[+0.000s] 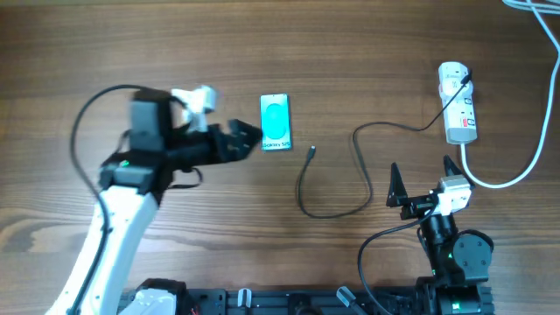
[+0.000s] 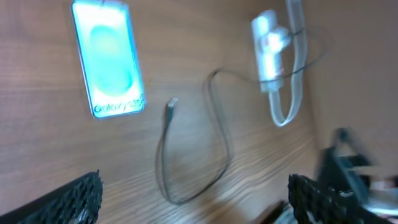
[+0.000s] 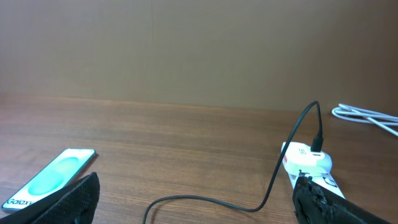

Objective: Plug charger to phone and switch on socket
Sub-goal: 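Reach the left gripper forward over the Galaxy S25 phone, then lower the left gripper and grasp the phone's top edge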

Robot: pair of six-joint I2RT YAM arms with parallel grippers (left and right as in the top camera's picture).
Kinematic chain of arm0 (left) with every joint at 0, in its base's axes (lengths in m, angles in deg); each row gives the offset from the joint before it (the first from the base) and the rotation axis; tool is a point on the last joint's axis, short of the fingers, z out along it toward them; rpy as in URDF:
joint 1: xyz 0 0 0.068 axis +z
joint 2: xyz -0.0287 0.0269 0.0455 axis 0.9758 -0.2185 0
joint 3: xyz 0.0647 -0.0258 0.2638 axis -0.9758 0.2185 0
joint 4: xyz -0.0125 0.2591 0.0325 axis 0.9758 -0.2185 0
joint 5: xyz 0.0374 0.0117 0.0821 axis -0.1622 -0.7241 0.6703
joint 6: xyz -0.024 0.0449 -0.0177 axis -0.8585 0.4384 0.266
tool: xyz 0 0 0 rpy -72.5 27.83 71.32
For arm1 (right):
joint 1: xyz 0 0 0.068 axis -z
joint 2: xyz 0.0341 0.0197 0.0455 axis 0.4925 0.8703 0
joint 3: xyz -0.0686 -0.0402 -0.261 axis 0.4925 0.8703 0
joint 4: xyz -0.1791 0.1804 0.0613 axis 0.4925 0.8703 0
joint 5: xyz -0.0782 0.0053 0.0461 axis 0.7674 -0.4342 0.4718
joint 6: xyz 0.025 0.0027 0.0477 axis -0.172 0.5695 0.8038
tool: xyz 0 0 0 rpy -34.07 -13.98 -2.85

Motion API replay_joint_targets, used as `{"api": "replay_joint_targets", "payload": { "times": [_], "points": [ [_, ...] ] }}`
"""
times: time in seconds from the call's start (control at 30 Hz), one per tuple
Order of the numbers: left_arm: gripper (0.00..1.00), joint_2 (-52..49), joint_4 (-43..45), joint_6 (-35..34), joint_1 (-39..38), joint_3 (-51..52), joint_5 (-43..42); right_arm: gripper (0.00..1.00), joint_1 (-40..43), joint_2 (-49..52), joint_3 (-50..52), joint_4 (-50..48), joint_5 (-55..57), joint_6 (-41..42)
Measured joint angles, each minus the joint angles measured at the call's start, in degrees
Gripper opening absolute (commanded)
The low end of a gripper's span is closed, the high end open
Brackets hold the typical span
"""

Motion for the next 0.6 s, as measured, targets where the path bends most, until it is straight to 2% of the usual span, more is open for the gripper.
{"api": "replay_joint_targets", "payload": {
  "times": [0.07,0.2,0.23,0.3,0.33,0.4,0.5,0.6],
  "points": [
    [0.99,-2.45,-4.28,0.09,-4.31,-3.30,5.33,1.00,0.00,0.00,0.00,0.00,0.02,0.00],
    [0.99,-10.08,-16.92,0.15,-11.28,-16.63,15.47,1.00,0.00,0.00,0.00,0.00,0.00,0.00],
    [1.00,-13.57,-23.65,0.04,-12.72,-22.97,18.01,1.00,0.00,0.00,0.00,0.04,0.00,0.00],
    [1.00,-18.86,-30.16,0.07,-14.16,-31.78,21.22,1.00,0.00,0.00,0.00,0.00,0.02,0.00],
    [1.00,-24.72,-36.63,0.07,-15.15,-41.48,24.61,1.00,0.00,0.00,0.00,0.00,0.02,0.00],
    [1.00,-31.58,-45.03,0.02,-15.50,-51.82,28.20,1.00,0.00,0.02,0.00,0.00,0.00,0.00],
    [1.00,-40.74,-48.09,0.02,-15.47,-62.36,31.85,1.00,0.00,0.00,0.00,0.00,0.02,0.00],
    [1.00,-45.68,-44.81,0.04,-15.61,-63.76,32.15,1.00,0.00,0.00,0.00,0.02,0.02,0.00]
  ]
}}
